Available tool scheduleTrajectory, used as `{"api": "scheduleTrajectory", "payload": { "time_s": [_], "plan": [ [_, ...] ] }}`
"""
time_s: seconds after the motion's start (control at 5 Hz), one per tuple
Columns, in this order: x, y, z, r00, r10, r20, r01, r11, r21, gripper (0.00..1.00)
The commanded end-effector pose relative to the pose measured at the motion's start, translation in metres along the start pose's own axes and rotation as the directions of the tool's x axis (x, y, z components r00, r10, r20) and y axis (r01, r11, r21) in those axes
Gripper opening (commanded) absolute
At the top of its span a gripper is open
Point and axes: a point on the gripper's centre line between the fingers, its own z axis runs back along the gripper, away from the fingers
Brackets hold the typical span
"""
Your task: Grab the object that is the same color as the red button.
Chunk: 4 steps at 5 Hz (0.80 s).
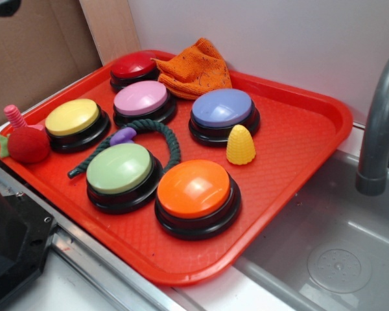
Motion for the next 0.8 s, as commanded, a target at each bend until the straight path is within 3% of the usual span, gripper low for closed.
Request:
{"api": "scheduleTrajectory", "payload": {
  "time_s": [0.0,0.2,0.4,0.6],
  "plan": [
    [0.000,0.000,0.000,1.000,0.000,0.000,0.000,1.000,0.000,1.00],
    [-0.001,0.020,-0.019,0.995,0.081,0.055,-0.080,0.997,-0.019,1.00],
    [-0.003,0.040,-0.049,0.986,0.156,0.062,-0.157,0.987,0.012,1.00],
    [-0.006,0.061,-0.082,0.957,0.279,0.077,-0.285,0.955,0.085,1.00]
  ]
}}
